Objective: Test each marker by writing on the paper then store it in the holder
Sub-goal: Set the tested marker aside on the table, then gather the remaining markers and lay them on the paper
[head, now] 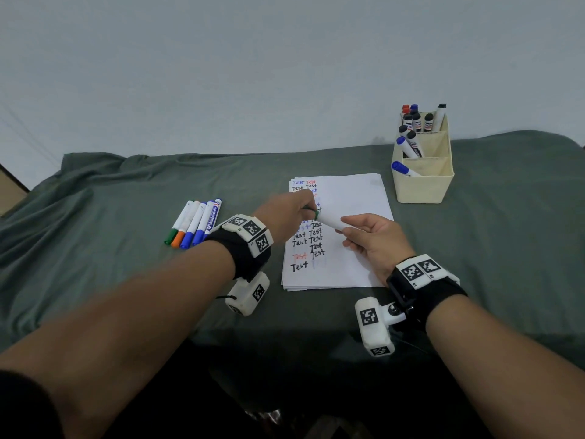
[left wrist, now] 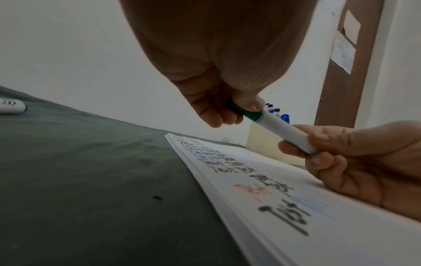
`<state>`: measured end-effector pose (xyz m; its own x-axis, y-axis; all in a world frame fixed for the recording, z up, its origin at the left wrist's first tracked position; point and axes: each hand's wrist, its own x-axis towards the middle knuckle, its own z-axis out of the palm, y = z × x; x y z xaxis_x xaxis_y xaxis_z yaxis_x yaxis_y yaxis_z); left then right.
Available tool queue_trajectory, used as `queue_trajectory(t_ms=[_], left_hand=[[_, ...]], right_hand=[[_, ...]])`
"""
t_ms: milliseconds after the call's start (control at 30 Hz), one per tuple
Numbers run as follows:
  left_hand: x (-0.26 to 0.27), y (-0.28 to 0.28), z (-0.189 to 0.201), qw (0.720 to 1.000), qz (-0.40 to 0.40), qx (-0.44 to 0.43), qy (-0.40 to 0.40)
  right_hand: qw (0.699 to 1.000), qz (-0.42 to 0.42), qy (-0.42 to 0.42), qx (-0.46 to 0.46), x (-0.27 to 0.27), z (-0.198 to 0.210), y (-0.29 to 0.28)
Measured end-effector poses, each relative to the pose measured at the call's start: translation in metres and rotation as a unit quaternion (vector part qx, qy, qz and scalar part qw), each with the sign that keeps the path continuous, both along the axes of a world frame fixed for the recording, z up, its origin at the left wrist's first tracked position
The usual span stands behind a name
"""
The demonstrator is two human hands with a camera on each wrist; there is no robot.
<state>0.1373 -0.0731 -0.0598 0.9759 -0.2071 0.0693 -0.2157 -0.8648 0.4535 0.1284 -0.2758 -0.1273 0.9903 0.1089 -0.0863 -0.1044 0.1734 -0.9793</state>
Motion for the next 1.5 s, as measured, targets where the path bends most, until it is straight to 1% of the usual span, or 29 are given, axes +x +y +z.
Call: queue_trajectory(t_ms=[167,300,400,500,567,633,733,800,900,967,1067,1167,1333,1400,1467,1500], left_hand=[[-0.008,-0.002,-0.004,1.0,0.001,0.018,0.0],[-0.011,-0.007,-0.001,1.0,0.003,0.025,-0.007],[-0.011,-0.003,0.007,0.999,-0.013,0.05,0.007],[-0.012,0.008,0.014,0.992,-0.062,0.11,0.015],[-0.012,0.022,0.017,0.991,-0.051,0.127,0.0],[-0.012,0.043,0.02,0.99,-0.016,0.132,-0.038],[-0.014,0.09,0.027,0.98,0.063,0.167,-0.091],[-0.017,0.126,0.03,0.969,0.155,0.177,-0.081],[-0.027,0.173,0.028,0.943,0.282,0.174,-0.039],[-0.034,0.194,0.023,0.93,0.331,0.162,-0.014],[-0.037,0.202,0.014,0.919,0.359,0.163,0.004],[-0.032,0.185,0.007,0.925,0.348,0.151,0.003],[-0.019,0.139,-0.011,0.936,0.257,0.233,-0.055],[-0.017,0.133,-0.024,0.928,0.225,0.292,-0.06],[-0.014,0.137,-0.037,0.915,0.183,0.356,-0.053],[-0.012,0.141,-0.041,0.913,0.172,0.366,-0.052]], right_hand=[[0.999,0.0,-0.014,-0.043,0.003,-0.002,0.001],[0.999,-0.001,-0.018,-0.046,0.004,-0.003,0.0],[0.998,0.026,-0.018,-0.045,0.002,-0.002,-0.001],[0.997,0.042,-0.023,-0.063,0.001,-0.001,0.001],[0.995,0.037,-0.025,-0.09,0.002,-0.001,0.001],[0.993,0.029,-0.021,-0.11,0.003,-0.002,0.0],[0.99,0.028,-0.02,-0.138,0.003,-0.002,-0.002],[0.984,0.031,-0.025,-0.176,0.004,-0.002,-0.003],[0.972,0.04,-0.037,-0.229,0.007,-0.001,-0.002],[0.967,0.043,-0.041,-0.248,0.008,0.0,0.0],[0.962,0.043,-0.046,-0.267,0.009,0.0,0.001],[0.953,0.046,-0.052,-0.294,0.008,0.003,0.002],[0.937,0.062,-0.062,-0.338,0.007,0.009,0.005],[0.933,0.067,-0.065,-0.347,0.006,0.011,0.005],[0.936,0.068,-0.06,-0.34,0.006,0.011,0.004],[0.939,0.067,-0.057,-0.333,0.007,0.012,0.004]])
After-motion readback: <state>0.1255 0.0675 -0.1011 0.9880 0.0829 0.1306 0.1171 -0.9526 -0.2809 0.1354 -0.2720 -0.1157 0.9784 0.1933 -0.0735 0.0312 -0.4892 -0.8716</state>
